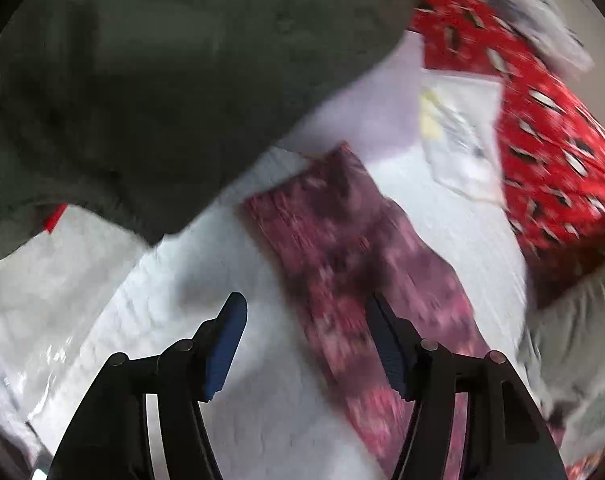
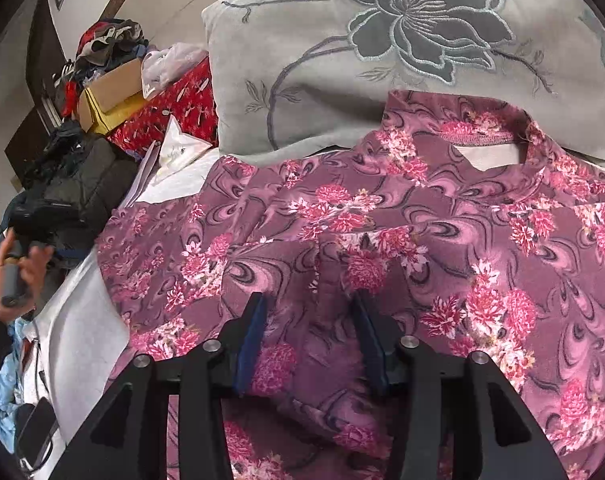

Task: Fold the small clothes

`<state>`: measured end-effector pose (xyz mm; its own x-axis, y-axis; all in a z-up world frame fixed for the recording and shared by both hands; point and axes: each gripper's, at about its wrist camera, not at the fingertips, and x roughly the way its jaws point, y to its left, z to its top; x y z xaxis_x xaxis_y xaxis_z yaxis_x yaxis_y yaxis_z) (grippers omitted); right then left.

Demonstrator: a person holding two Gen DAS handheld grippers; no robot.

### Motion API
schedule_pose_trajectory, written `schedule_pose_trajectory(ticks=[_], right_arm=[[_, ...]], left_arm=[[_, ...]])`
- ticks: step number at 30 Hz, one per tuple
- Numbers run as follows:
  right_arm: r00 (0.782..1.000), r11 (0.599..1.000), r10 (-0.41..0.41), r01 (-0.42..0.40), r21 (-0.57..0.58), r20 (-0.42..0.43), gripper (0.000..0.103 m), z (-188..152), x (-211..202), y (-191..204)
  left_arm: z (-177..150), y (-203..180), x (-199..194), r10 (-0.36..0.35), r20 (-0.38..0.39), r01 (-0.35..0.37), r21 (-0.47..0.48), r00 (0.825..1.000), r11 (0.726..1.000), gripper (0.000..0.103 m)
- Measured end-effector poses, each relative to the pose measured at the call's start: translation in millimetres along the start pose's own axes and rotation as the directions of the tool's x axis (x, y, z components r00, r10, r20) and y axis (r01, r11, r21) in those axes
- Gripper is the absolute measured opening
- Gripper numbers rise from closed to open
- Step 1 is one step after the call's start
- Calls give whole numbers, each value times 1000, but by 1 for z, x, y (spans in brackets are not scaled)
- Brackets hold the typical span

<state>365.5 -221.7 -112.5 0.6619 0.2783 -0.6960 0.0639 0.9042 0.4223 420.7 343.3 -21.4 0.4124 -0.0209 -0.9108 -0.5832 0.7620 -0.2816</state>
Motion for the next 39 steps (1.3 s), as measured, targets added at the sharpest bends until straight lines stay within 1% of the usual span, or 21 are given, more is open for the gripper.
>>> schedule_pose_trajectory(ticks=[2, 3, 4, 5, 6, 7, 8, 9, 11, 15, 17, 21, 23, 25, 29, 33, 34, 36, 39], right_arm=[[1000, 1000, 12, -12, 3, 1, 50, 0, -1, -1], [1000, 1000, 17, -17, 5, 3, 51, 0, -3, -2], [1000, 1000, 23, -23, 8, 4, 51, 0, -3, -2], [1000, 1000, 28, -28, 12, 5, 52, 0, -2, -3], [999, 999, 33, -33, 16, 6, 52, 0, -1, -2], [999, 999, 40, -40, 21, 8, 52, 1, -1, -3], [999, 999, 45, -45, 26, 9, 52, 0, -1, -4], [999, 998, 49, -49, 28, 9, 52, 0, -1, -5], [999, 998, 51, -51, 31, 9, 52, 1, -1, -5], [999, 998, 50, -51, 32, 6, 52, 1, -1, -5], [999, 999, 45, -45, 30, 0, 52, 2, -1, -4], [1000, 1000, 10, -10, 3, -29, 51, 6, -2, 2], [999, 1000, -17, 16, -26, -46, 51, 8, -6, 7], [998, 999, -25, 24, -23, -52, 51, 8, -12, 5], [997, 998, -61, 62, 23, -39, 51, 9, -29, -14], [991, 988, -131, 133, 76, -31, 51, 12, -49, -48], [986, 982, -163, 165, 92, -30, 51, 13, -55, -61], [978, 971, -209, 210, 117, -23, 51, 13, -66, -82], [954, 943, -298, 297, 152, -16, 51, 13, -81, -113]], left_arm=[[5, 0, 19, 7, -17, -7, -18, 1000, 1000, 63], [7, -1, 26, 20, -9, -20, -21, 1000, 1000, 63], [9, -3, 29, 27, 24, -27, -17, 999, 999, 64], [12, -4, 30, 20, 42, -20, -17, 999, 1000, 63], [13, -6, 29, -5, 53, 6, -19, 999, 1000, 49], [13, -7, 30, -63, 48, 64, -19, 997, 998, 33], [13, -7, 34, -85, 30, 85, -20, 996, 996, 11], [13, -7, 34, -97, 21, 98, -24, 995, 995, 10], [11, -5, 26, -122, 38, 123, -23, 992, 992, 10], [0, -8, -4, -194, 69, 195, -5, 978, 981, 10], [-7, -12, -24, -221, 74, 220, 19, 972, 975, 10], [-27, -31, -63, -292, 77, 286, 76, 953, 955, 10], [-40, -43, -78, -317, 72, 308, 111, 946, 945, 10], [-59, -57, -95, -340, 60, 328, 156, 938, 932, 10], [-95, -86, -125, -383, 27, 369, 212, 924, 905, 10], [-130, -114, -139, -419, -21, 410, 261, 908, 874, 10], [-141, -123, -142, -426, -34, 418, 279, 904, 865, 10], [-158, -136, -144, -426, -52, 421, 309, 903, 853, 10], [-179, -155, -142, -436, -95, 441, 338, 895, 832, 10]])
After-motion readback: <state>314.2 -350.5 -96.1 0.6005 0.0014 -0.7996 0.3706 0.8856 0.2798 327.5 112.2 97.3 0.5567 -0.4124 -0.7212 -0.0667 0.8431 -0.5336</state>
